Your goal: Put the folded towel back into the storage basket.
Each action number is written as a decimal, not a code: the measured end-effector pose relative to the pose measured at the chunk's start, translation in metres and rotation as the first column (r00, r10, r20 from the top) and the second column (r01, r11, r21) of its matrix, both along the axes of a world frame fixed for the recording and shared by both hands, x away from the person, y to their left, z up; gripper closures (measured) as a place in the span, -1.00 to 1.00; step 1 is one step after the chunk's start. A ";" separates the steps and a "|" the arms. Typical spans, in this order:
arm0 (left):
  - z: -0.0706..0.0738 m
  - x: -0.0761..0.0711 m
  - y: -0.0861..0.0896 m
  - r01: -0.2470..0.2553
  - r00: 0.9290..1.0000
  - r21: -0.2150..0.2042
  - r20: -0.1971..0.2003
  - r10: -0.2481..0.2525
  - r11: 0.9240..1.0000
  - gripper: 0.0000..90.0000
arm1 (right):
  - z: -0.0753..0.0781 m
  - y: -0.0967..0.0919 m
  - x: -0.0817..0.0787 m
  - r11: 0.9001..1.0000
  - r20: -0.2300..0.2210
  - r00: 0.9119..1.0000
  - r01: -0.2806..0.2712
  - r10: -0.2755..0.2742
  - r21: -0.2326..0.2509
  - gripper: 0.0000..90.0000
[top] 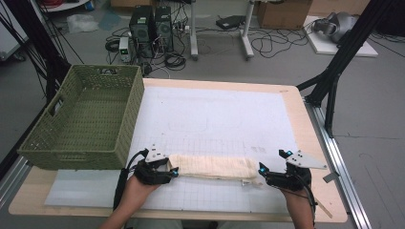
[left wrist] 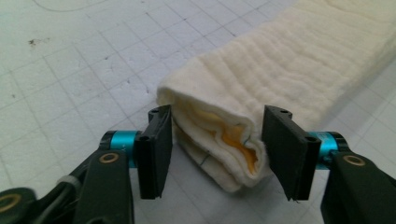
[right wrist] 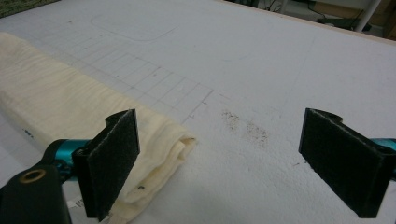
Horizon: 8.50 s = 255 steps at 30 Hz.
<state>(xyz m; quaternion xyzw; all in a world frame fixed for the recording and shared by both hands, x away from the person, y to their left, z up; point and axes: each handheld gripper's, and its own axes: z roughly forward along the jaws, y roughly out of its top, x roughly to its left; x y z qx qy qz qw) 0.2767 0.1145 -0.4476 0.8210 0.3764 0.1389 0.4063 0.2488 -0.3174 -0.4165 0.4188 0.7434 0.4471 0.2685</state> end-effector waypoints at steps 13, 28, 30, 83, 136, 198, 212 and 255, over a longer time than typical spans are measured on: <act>0.000 -0.008 -0.008 0.062 0.996 -0.003 0.061 -0.061 0.998 0.72 | -0.001 0.001 0.001 1.000 -0.011 1.000 -0.008 0.008 -0.002 -0.74; -0.001 -0.006 -0.006 0.050 0.998 -0.048 0.048 -0.047 0.998 0.66 | -0.002 0.000 0.001 1.000 -0.015 1.000 -0.006 0.006 0.002 -0.74; -0.001 -0.006 -0.007 0.028 0.999 -0.035 0.043 -0.027 0.999 0.53 | -0.002 0.000 0.001 1.000 -0.014 1.000 -0.005 0.006 0.003 -0.74; -0.002 -0.002 0.001 -0.014 1.000 -0.110 -0.002 0.014 0.994 0.75 | -0.034 0.029 -0.001 0.990 -0.257 0.957 -0.142 0.136 -0.003 0.10; 0.054 -0.003 0.034 0.052 0.982 -0.283 0.191 0.003 0.958 0.77 | 0.021 0.028 0.002 0.967 -0.023 0.975 -0.218 0.223 0.132 0.77; 0.114 -0.040 0.197 -0.191 0.892 -0.333 0.334 0.306 0.923 0.77 | 0.116 0.248 0.163 0.911 0.103 0.910 -0.408 0.401 0.058 0.77; 0.113 -0.046 0.227 -0.257 0.866 -0.333 0.337 0.369 0.907 0.77 | 0.124 0.300 0.185 0.897 0.102 0.896 -0.439 0.432 0.049 0.77; 0.098 -0.039 0.285 -0.442 0.800 -0.255 0.323 0.506 0.860 0.76 | 0.120 0.441 0.236 0.900 0.060 0.899 -0.435 0.433 0.025 0.77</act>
